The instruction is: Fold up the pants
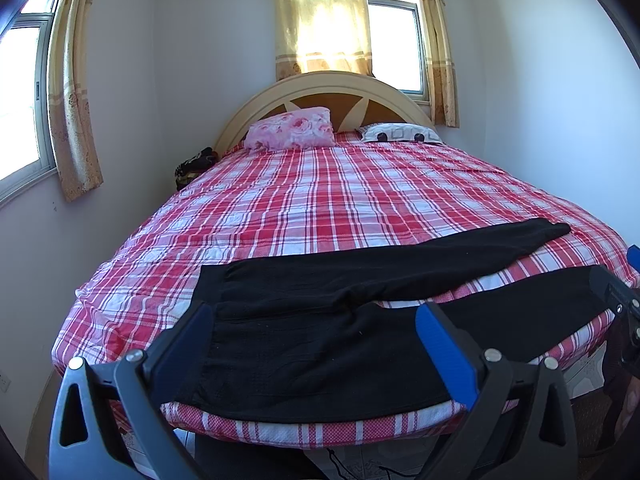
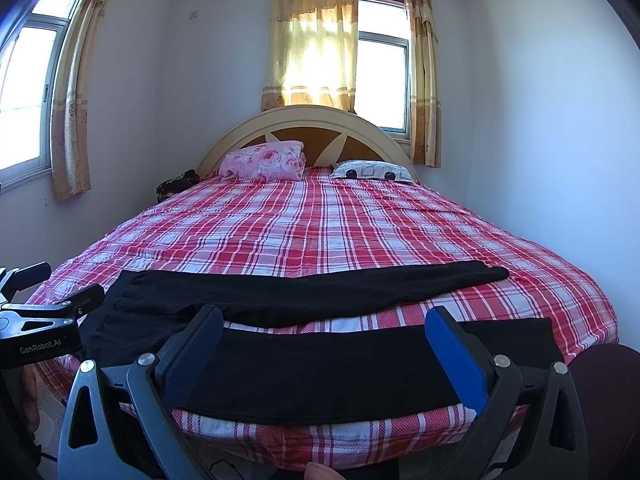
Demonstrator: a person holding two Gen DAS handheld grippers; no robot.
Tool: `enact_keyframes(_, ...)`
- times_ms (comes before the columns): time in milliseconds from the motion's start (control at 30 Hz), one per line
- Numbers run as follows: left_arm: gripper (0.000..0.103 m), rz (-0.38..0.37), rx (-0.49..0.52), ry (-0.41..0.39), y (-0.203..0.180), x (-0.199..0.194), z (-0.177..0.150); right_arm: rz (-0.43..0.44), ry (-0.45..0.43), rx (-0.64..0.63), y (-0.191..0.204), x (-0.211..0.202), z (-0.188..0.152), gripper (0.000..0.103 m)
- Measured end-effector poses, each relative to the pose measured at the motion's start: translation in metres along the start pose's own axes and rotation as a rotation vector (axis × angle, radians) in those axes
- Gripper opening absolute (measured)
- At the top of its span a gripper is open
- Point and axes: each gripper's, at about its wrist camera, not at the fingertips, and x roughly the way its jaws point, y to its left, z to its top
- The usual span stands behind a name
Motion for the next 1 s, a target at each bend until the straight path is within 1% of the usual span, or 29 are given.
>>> enact_keyframes(700,0.103,0.003,-0.006,0.003,0.0011,0.0012,-0.0021,0.002,0.009,-0.002,-0.0002,0.0007,-0.0034,0.102)
enact_keyframes(1000,0.103,0.003,-0.004,0.019,0.0023,0.0068,-0.0079,0.001,0.02,-0.004,0.0012,0.0041,-0.0043,0.102)
